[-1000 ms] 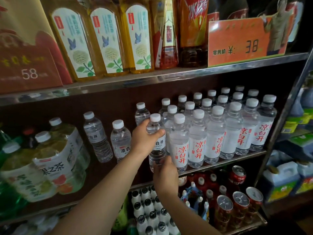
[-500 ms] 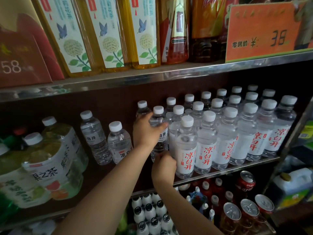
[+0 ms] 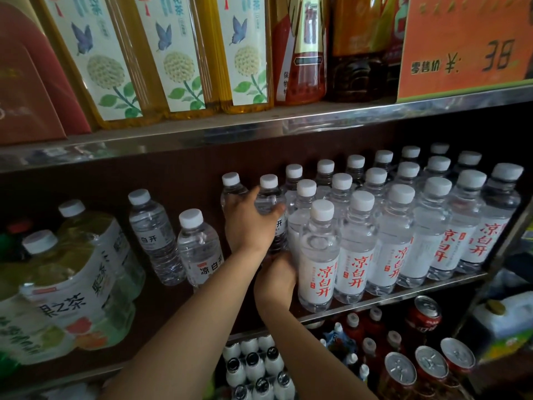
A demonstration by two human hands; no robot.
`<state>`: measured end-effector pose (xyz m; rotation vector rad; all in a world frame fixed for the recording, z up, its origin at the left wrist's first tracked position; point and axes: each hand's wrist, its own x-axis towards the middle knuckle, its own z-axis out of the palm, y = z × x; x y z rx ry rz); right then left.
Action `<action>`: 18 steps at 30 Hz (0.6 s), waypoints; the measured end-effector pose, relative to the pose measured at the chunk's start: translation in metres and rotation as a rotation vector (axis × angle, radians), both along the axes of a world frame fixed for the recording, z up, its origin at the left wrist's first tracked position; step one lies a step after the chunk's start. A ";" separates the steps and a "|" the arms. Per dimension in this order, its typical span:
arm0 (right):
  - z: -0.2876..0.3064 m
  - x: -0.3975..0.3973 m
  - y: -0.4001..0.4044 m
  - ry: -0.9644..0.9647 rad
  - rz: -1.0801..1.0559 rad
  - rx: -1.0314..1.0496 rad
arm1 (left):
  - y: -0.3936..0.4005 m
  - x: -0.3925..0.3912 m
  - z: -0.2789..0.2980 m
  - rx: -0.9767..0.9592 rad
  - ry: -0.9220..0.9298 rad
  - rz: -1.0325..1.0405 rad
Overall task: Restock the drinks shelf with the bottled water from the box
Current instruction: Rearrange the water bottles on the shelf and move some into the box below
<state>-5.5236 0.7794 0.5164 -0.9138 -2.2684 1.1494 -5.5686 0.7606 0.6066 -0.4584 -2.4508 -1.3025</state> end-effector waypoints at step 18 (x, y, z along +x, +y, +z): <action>0.002 -0.039 0.004 -0.077 0.163 -0.087 | -0.009 -0.007 0.005 -0.182 0.068 0.108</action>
